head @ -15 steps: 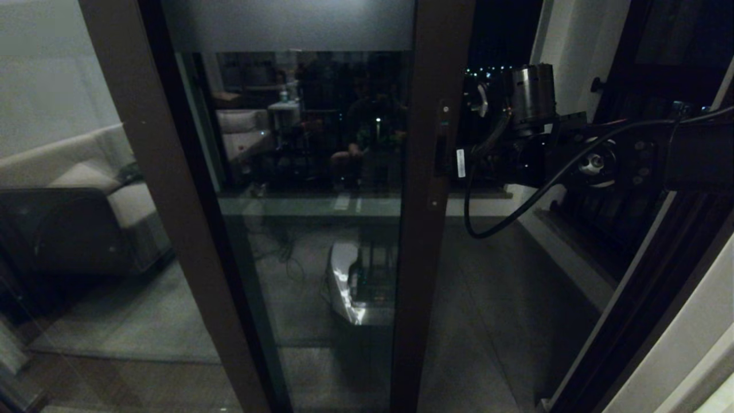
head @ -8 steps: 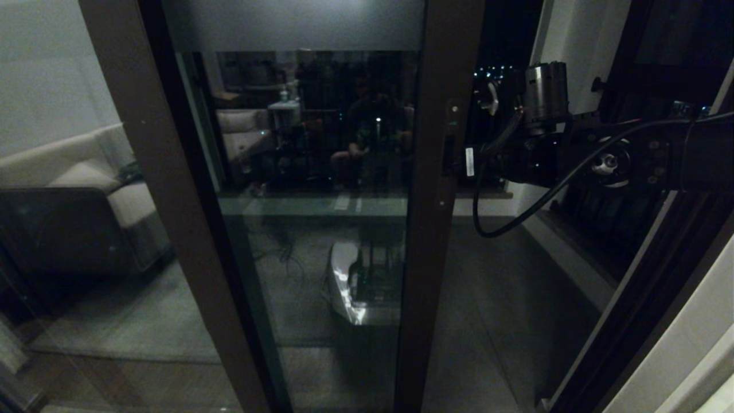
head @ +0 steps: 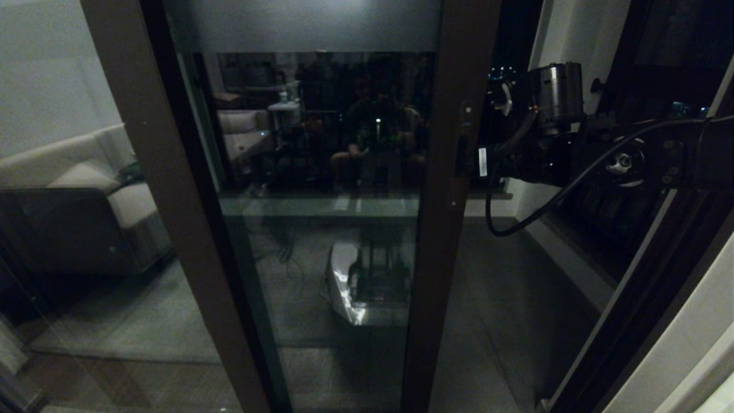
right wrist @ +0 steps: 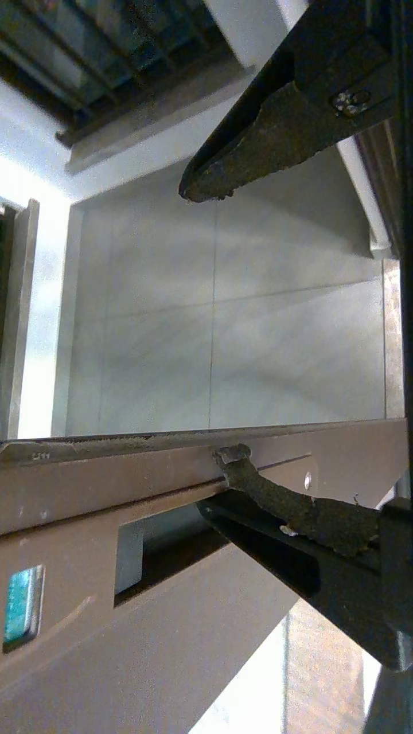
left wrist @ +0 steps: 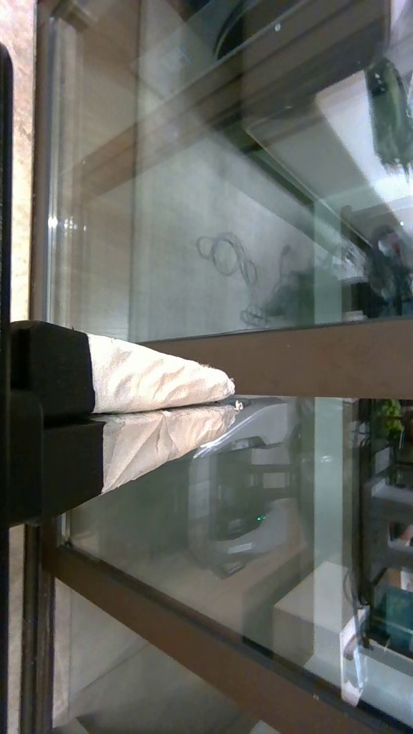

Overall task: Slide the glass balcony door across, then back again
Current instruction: Close the slid door

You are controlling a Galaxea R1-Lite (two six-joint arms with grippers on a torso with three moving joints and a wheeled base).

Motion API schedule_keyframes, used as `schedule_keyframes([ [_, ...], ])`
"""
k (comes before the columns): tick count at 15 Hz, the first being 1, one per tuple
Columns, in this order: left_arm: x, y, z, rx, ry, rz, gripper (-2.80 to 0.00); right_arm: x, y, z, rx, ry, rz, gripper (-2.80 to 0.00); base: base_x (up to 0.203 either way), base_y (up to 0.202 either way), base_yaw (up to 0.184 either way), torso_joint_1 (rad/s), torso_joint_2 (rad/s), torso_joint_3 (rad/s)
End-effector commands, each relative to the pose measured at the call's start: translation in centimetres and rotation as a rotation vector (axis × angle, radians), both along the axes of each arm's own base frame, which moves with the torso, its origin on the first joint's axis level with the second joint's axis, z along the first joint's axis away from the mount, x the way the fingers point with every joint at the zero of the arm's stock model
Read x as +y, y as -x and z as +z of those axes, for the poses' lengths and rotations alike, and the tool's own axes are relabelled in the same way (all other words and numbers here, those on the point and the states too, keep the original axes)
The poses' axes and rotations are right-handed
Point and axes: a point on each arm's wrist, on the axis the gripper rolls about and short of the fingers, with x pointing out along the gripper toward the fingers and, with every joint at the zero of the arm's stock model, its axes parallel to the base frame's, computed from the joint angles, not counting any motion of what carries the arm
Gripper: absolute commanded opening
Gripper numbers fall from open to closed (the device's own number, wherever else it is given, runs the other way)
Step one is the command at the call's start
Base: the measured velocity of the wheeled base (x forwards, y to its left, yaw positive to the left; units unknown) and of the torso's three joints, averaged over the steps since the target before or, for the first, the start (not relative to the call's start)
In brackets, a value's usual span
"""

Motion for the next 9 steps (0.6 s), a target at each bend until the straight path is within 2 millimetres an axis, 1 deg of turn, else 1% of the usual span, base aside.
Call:
schedule_keyframes([
  [1, 0.0, 0.0, 0.0, 0.000, 0.000, 0.000, -2.80, -0.3, 0.2, -0.1, -0.002, 0.000, -0.008, 0.00, 0.000, 0.000, 0.000, 0.000, 0.00, 0.000],
  [9, 0.0, 0.0, 0.0, 0.000, 0.000, 0.000, -2.80, -2.3, 0.8, -0.3, 0.012, 0.005, -0.052, 0.00, 0.000, 0.000, 0.000, 0.000, 0.00, 0.000],
])
